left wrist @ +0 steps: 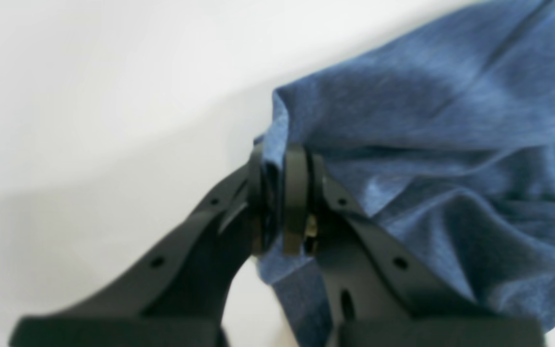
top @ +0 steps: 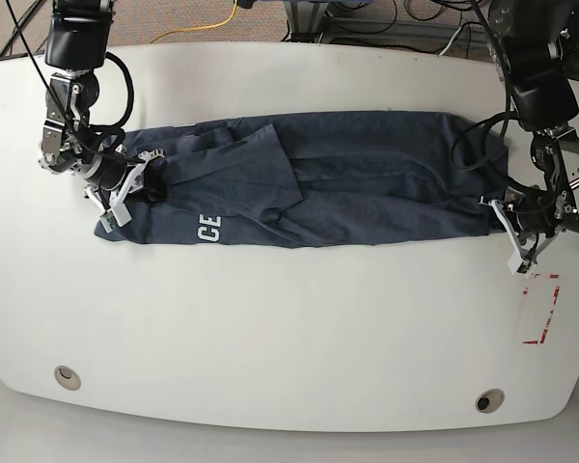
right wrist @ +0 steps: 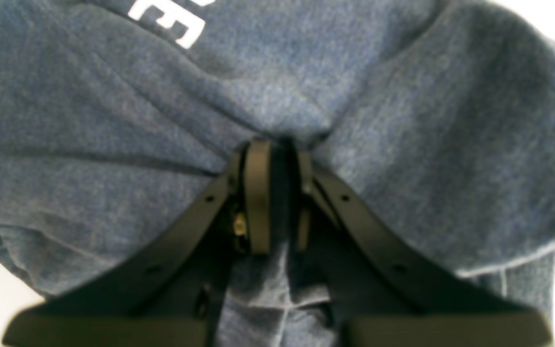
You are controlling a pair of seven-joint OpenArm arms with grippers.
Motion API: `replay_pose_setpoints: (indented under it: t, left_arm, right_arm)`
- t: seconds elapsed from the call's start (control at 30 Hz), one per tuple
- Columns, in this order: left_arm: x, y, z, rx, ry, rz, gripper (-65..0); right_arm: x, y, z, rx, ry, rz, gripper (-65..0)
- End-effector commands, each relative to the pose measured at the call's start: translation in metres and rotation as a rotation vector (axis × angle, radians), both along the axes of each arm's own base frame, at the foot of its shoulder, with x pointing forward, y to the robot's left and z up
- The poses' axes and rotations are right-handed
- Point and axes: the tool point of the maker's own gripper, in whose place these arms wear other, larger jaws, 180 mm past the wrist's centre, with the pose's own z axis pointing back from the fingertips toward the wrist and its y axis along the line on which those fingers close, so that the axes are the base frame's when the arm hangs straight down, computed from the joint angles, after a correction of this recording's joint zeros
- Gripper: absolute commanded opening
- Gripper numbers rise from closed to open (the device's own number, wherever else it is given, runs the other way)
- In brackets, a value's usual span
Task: Layout the t-shirt on the table in an organized manner, then fold the t-shirt properly
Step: 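Move the left gripper to the shirt's end and grasp it, then hold the shirt ends with both grippers and straighten the folded strip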
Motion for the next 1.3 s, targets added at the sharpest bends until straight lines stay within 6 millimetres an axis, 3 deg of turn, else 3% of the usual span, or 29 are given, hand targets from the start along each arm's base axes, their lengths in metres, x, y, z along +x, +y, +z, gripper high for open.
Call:
replay_pose_setpoints:
  t: [0.0, 0.17, 0.63, 1.27]
  left_arm:
    - [0.008, 0.008, 0.023, 0.04, -0.072, -0.012, -61.9]
    - [0.0, 0.006, 0.037, 0.094, -0.111, -0.043, -61.9]
    - [-0.039, 0.006, 0.049, 0.23, -0.095, -0.108, -61.9]
    - [-0.085, 0.011, 0.044, 0.32, -0.041, -0.17, -61.9]
  right_arm:
    - [-0.038, -0.015, -0.033, -0.135, 0.19, 0.041, -57.5]
    - [-0.038, -0.015, -0.033, -0.135, 0.19, 0.041, -57.5]
    - [-0.038, -0.014, -0.033, -0.133, 0.19, 0.041, -57.5]
    - [-0.038, -0.015, -0.033, -0.133, 0.189, 0.038, -57.5]
